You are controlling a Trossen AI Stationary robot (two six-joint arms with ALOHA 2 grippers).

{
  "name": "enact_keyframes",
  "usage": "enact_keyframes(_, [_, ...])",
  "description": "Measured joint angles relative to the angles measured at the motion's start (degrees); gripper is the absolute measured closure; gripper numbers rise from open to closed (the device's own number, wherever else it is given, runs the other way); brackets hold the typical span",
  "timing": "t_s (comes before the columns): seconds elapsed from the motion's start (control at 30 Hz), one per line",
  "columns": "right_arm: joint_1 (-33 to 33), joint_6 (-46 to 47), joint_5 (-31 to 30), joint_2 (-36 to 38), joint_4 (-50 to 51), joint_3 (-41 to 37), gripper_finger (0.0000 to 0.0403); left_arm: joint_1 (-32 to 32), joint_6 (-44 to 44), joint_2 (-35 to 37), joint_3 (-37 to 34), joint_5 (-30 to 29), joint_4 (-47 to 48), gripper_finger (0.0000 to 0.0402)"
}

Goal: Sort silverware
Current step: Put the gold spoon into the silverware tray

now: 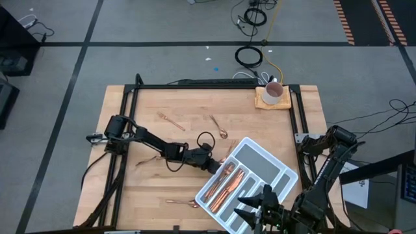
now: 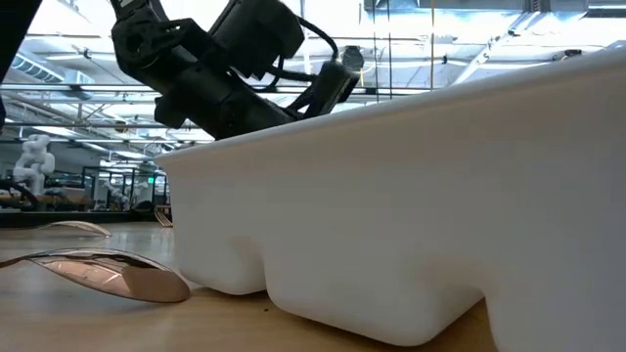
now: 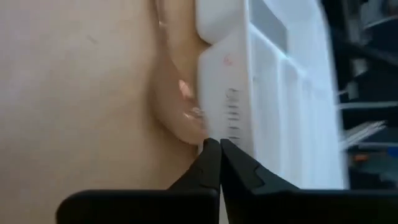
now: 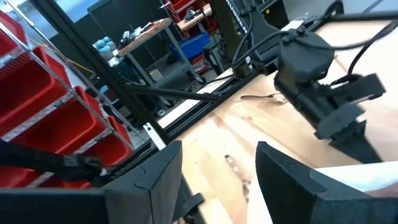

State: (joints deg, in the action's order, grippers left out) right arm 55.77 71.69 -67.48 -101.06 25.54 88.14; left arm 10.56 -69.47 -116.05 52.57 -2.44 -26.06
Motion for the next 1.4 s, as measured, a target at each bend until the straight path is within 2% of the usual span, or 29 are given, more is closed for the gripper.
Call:
enact_keyframes(0.13, [-2.1, -5.4, -0.4, 0.0, 0.7, 0.0, 0.0211, -2.4, 6.7, 5.0, -0.5, -2.6, 11.6, 0.0398])
enact_keyframes(0.27, [-6.2, -11.7, -3.8, 0.3, 2.9, 0.0, 0.0211, -5.7, 13.7, 12.6, -0.9, -5.2, 24.6, 0.0399])
enact_keyframes(0.4, [-13.5, -10.2, -3.3, 3.0, 8.1, 0.0, 0.0215, -8.8, 20.7, 22.3, -0.8, -6.1, 32.6, 0.0400])
enact_keyframes(0.47, [-19.3, -6.6, 1.6, 5.5, 12.4, 0.0, 0.0223, -9.9, 22.7, 28.1, -0.8, -5.5, 35.8, 0.0400])
enact_keyframes(0.53, [-26.3, -7.5, 12.6, 7.5, 16.4, 0.0, 0.0232, -10.7, 25.8, 34.6, -0.8, -5.3, 38.5, 0.0399])
enact_keyframes(0.6, [-34.0, -11.7, 25.3, 8.2, 19.2, 0.0, 0.0239, -11.4, 30.1, 41.6, -0.7, -5.3, 40.4, 0.0393])
enact_keyframes(0.7, [-44.8, -20.2, 41.0, 7.8, 21.0, 0.0, 0.0244, -12.0, 34.5, 51.8, -0.6, -5.3, 43.4, 0.0381])
enact_keyframes(0.77, [-51.0, -26.4, 48.7, 6.8, 21.1, 0.0, 0.0245, -12.3, 36.4, 58.2, -0.6, -5.4, 45.9, 0.0376])
enact_keyframes(0.83, [-55.4, -31.6, 53.5, 5.0, 21.5, 0.0, 0.0244, -12.5, 36.9, 63.9, -0.6, -5.7, 47.8, 0.0375])
enact_keyframes(0.93, [-60.2, -37.0, 58.6, 2.1, 22.2, 0.0, 0.0234, -12.5, 36.9, 70.7, -0.6, -6.8, 50.7, 0.0373])
enact_keyframes(1.07, [-63.7, -38.5, 62.5, -2.8, 23.7, 0.0, 0.0203, -12.4, 37.0, 77.1, -0.6, -7.5, 53.9, 0.0373])
enact_keyframes(1.23, [-65.6, -38.5, 63.4, -10.4, 21.0, 0.0, 0.0166, -12.4, 38.5, 80.7, -0.5, -9.7, 58.2, 0.0372])
enact_keyframes(1.4, [-67.9, -34.0, 61.4, -16.0, 21.1, 0.0, 0.0154, -12.4, 38.8, 81.1, -0.5, -11.3, 61.9, 0.0372])
